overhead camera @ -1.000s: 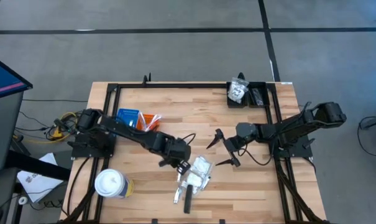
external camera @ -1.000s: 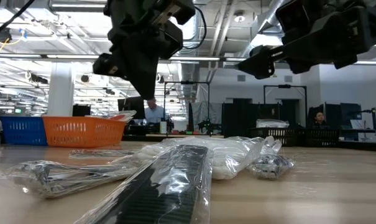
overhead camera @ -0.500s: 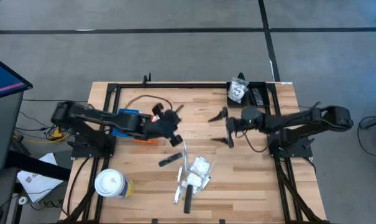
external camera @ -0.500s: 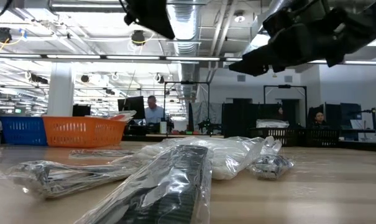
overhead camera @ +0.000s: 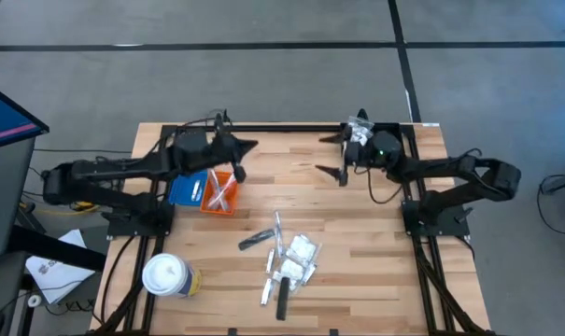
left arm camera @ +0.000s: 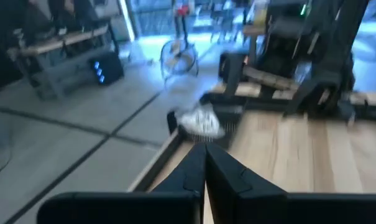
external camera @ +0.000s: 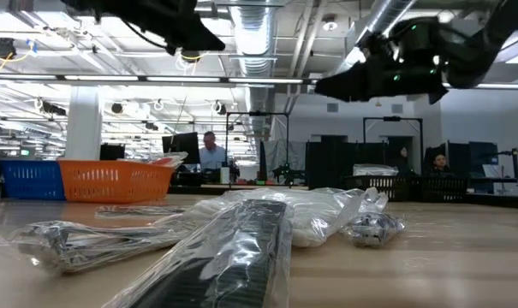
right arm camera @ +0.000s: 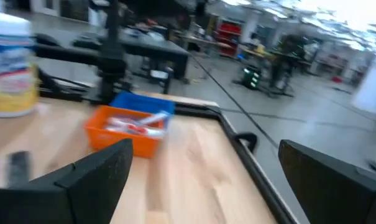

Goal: Pick & Place Travel size toiletries
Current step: Adjust the hygiene items on the table

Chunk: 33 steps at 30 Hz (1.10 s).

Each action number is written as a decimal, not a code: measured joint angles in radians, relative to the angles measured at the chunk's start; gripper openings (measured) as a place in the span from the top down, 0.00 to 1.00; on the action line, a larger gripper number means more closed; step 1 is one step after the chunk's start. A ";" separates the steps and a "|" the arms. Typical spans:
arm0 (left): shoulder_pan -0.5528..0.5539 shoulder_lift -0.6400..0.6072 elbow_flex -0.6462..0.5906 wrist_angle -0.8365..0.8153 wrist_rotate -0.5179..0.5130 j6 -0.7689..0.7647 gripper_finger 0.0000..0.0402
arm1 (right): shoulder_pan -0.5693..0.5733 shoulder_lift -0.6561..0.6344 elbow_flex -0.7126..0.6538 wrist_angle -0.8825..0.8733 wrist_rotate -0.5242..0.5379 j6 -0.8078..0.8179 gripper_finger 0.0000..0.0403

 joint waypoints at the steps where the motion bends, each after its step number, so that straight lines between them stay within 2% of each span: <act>1: 0.031 0.000 -0.007 0.005 0.037 0.001 1.00 | -0.016 0.019 0.007 0.001 0.000 0.005 0.02; 4: 0.094 0.018 -0.009 0.015 0.123 0.001 1.00 | -0.048 0.075 0.037 0.003 -0.004 0.036 0.01; 7: 0.119 0.027 -0.009 0.016 0.159 0.002 1.00 | -0.053 0.123 0.074 0.007 -0.034 0.043 0.01; 15: 0.120 0.017 -0.008 0.018 0.160 0.005 1.00 | -0.022 0.179 0.155 0.015 -0.056 0.006 0.01; 28: 0.120 0.017 -0.008 0.001 0.160 0.005 1.00 | -0.023 0.179 0.156 -0.002 -0.056 0.009 0.01; 33: 0.093 0.039 0.010 -0.064 0.157 -0.039 1.00 | -0.023 0.141 0.166 0.029 -0.075 0.051 0.02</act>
